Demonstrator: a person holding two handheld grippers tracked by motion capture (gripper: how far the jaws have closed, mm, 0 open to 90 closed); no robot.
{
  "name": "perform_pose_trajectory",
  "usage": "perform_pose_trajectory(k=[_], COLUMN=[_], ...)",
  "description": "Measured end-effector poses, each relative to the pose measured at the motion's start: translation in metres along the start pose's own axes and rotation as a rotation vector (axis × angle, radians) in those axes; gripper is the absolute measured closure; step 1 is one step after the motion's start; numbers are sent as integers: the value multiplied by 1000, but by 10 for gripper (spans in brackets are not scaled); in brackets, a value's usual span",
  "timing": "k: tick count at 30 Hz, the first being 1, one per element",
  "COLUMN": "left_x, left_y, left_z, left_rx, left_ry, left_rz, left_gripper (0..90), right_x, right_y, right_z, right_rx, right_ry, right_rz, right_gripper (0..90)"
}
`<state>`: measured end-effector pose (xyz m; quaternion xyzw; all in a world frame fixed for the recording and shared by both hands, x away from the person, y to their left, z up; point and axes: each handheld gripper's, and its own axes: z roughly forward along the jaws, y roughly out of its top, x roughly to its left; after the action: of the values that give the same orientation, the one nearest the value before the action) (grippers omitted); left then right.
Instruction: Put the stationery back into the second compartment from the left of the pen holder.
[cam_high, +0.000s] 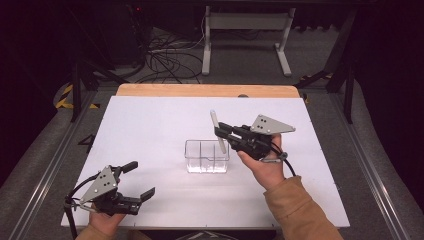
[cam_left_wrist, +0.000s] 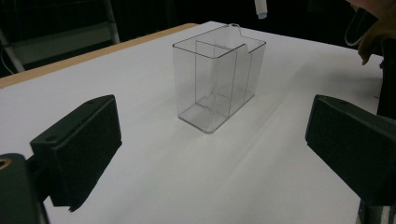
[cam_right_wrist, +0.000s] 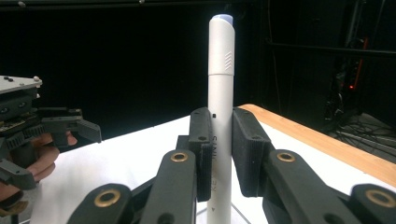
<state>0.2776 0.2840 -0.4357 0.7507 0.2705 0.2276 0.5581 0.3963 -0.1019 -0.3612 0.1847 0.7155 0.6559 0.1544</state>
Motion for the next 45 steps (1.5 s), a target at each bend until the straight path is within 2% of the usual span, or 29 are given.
perform_pose_trajectory(k=[9,22,34,45], left_x=[0,0,0,0], left_y=[0,0,0,-1], left_z=[0,0,0,1], left_rx=[0,-1,-1,2], left_ry=[-2,-5,-8,-11], left_rz=[0,1,-2,-9], left_gripper=[46,46,46,46], right_x=[6,10,9,7], right_y=[-7,-13,-22,-37], right_z=[23,44,46,47], right_rx=[10,13,52,88], right_ry=[18,24,3,-5], right_rz=[1,15,10,47], right_gripper=[793,793,793,793])
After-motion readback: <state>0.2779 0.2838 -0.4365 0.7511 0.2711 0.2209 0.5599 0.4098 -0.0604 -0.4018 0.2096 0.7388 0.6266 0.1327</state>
